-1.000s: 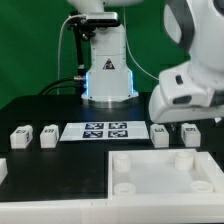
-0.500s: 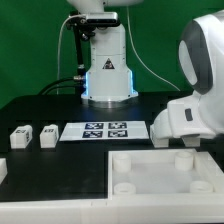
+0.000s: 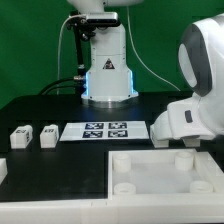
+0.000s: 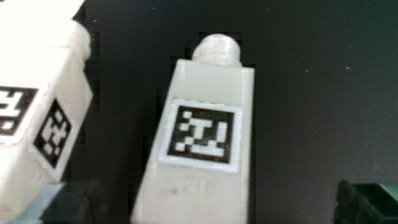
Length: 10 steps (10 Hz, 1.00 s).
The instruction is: Assemble one leg
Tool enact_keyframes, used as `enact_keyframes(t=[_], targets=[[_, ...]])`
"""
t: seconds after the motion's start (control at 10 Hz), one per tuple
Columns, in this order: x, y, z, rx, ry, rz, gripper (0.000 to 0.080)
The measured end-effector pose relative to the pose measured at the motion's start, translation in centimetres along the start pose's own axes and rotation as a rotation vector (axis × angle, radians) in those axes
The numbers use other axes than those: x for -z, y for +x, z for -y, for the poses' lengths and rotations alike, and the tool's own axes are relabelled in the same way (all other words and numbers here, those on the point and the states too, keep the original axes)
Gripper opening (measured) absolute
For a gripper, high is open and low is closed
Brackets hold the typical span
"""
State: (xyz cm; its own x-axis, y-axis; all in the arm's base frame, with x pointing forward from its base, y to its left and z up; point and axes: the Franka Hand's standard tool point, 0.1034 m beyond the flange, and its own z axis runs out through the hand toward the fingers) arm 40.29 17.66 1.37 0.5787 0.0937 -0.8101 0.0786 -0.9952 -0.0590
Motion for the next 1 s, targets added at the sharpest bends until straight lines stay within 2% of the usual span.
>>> enact_keyframes(t=[0.1,0.2,0.3,0.4,0.5,1.0], targets=[[-0.05,0.03,-0.05,-0.001,0.000,0.001,0.0649],[-0.06,0.03,-0.05,-0.001,0.000,0.001,0.0536],[-0.07,0.03,-0.04,-0.001,0.000,0.001,0.0536],[-0.08,0.03,-0.05,-0.001,0.000,0.002,0.0353],[-0.08,0.02,-0.05,-0.001,0.000,0.002,0.0288],[-0.08,0.02,-0.05,-0.001,0.000,0.002,0.0288]])
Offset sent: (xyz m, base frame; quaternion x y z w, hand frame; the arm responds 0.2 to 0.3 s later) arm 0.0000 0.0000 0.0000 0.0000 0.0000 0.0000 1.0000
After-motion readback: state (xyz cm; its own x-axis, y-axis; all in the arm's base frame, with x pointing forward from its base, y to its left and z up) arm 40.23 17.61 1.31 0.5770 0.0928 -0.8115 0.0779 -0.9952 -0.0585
